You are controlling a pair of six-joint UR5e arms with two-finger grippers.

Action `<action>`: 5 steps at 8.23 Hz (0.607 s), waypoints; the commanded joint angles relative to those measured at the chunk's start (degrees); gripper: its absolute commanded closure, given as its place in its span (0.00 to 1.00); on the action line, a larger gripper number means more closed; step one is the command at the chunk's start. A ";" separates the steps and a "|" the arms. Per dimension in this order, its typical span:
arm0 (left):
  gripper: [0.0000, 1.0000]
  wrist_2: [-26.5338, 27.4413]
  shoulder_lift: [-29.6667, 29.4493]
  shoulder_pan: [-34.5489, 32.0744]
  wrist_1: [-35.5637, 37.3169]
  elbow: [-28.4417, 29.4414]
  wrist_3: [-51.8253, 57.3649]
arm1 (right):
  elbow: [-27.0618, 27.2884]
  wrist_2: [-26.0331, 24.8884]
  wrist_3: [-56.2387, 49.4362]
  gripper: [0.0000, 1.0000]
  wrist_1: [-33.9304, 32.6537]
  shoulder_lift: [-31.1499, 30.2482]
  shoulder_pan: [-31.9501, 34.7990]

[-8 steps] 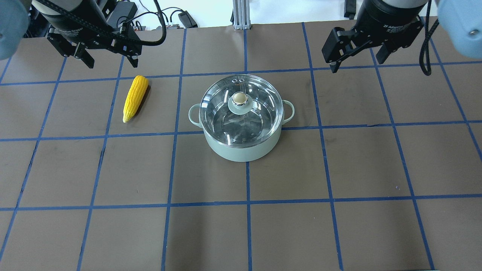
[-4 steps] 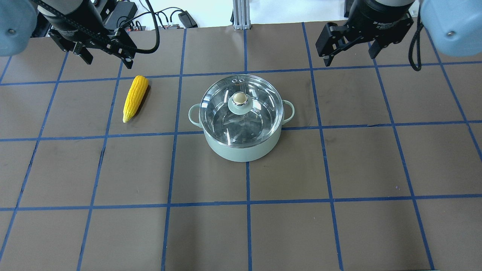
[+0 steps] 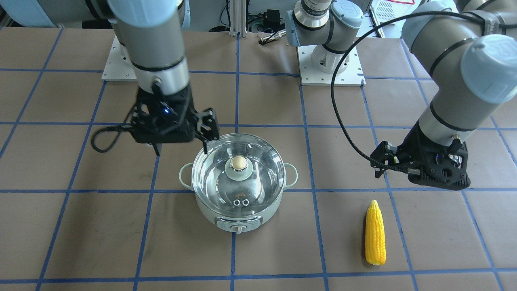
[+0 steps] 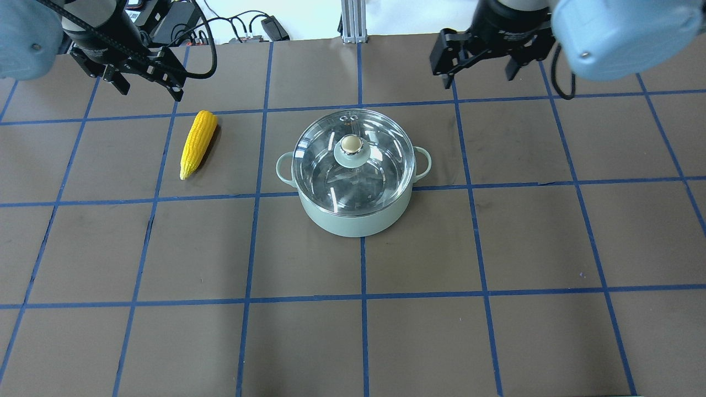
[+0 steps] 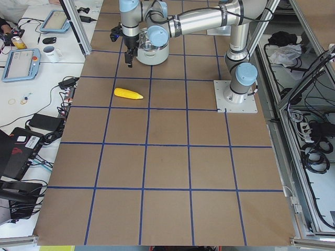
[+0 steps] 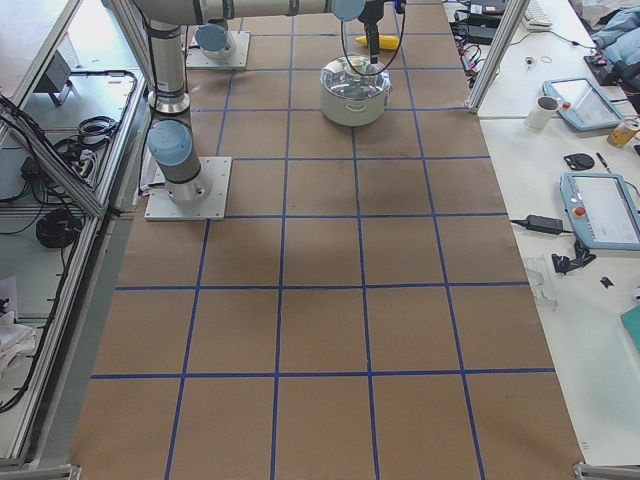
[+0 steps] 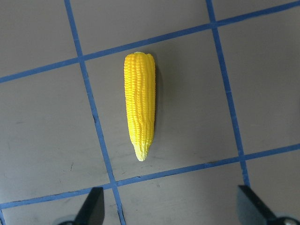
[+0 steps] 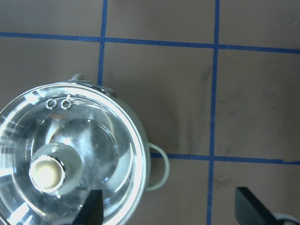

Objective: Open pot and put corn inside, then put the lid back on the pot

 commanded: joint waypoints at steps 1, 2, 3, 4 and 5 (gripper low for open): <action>0.00 -0.07 -5.66 1.63 3.72 -1.94 1.48 | -1.68 -0.58 13.77 0.00 -6.84 8.51 7.36; 0.00 -0.07 -9.16 1.72 7.48 -2.12 1.92 | -1.25 -0.57 14.93 0.00 -7.82 10.61 7.81; 0.00 -0.07 -12.85 1.72 10.73 -2.12 3.57 | -1.24 -0.66 16.07 0.00 -7.83 11.68 8.25; 0.00 0.10 -15.85 1.81 14.51 -2.12 5.77 | -1.16 -0.66 17.13 0.00 -7.65 11.69 8.51; 0.00 0.19 -17.45 1.90 16.63 -2.12 7.18 | -1.15 -0.66 17.49 0.00 -7.74 11.77 9.12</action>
